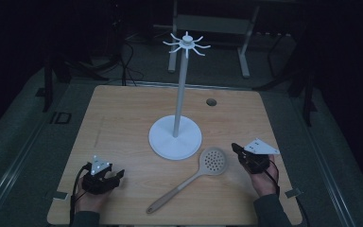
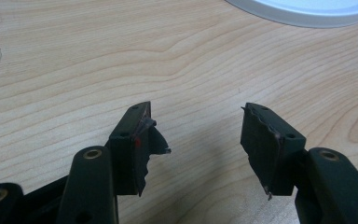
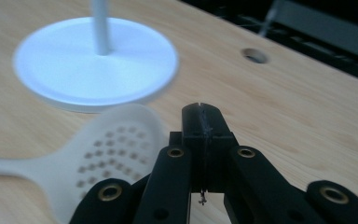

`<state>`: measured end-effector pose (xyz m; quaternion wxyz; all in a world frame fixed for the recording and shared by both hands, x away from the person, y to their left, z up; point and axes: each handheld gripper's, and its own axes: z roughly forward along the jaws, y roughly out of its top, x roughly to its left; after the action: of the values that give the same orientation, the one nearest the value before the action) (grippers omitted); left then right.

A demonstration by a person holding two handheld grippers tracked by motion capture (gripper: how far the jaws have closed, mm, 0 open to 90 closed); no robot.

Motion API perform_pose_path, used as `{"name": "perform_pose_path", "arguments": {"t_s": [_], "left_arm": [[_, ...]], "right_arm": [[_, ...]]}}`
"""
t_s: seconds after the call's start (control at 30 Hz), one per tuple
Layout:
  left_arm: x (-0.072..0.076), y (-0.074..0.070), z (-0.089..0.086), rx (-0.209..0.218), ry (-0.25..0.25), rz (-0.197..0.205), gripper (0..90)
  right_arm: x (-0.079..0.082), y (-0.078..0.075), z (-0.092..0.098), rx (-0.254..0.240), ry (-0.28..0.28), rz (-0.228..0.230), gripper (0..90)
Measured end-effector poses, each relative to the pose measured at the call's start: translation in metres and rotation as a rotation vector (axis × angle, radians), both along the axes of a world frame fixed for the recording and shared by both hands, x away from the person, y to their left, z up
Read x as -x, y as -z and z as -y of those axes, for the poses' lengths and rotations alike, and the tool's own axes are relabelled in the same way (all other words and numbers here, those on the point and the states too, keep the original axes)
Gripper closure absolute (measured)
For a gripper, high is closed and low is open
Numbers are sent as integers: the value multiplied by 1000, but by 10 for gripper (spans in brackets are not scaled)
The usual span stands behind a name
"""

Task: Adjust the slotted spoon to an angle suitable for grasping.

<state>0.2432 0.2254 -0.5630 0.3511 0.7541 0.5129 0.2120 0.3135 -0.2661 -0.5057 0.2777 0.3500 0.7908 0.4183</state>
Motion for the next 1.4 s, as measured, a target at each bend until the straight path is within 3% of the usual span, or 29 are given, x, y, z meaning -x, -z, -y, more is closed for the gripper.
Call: {"name": "perform_pose_path", "arguments": {"t_s": [0.23, 0.47, 0.63, 0.8, 0.9, 1.07, 1.4], "left_arm": [[-1, 0, 0, -2, -4, -6, 438], [-1, 0, 0, -2, 3, -7, 437], [0, 0, 0, -2, 4, -4, 437], [0, 0, 0, -1, 5, -4, 436], [0, 0, 0, -1, 7, -5, 436], [-1, 0, 0, -1, 5, -4, 436], [0, 0, 0, -1, 6, -8, 436]], "right_arm": [[-9, -2, -29, 68, -118, -35, 898], [-14, 0, -59, 163, -195, -66, 898], [-21, 7, -74, 249, -228, -125, 898], [-24, 21, -77, 298, -248, -194, 900], [-24, 28, -76, 337, -240, -211, 900], [-23, 30, -69, 308, -234, -219, 900], [-17, 27, -59, 311, -199, -228, 900]]}}
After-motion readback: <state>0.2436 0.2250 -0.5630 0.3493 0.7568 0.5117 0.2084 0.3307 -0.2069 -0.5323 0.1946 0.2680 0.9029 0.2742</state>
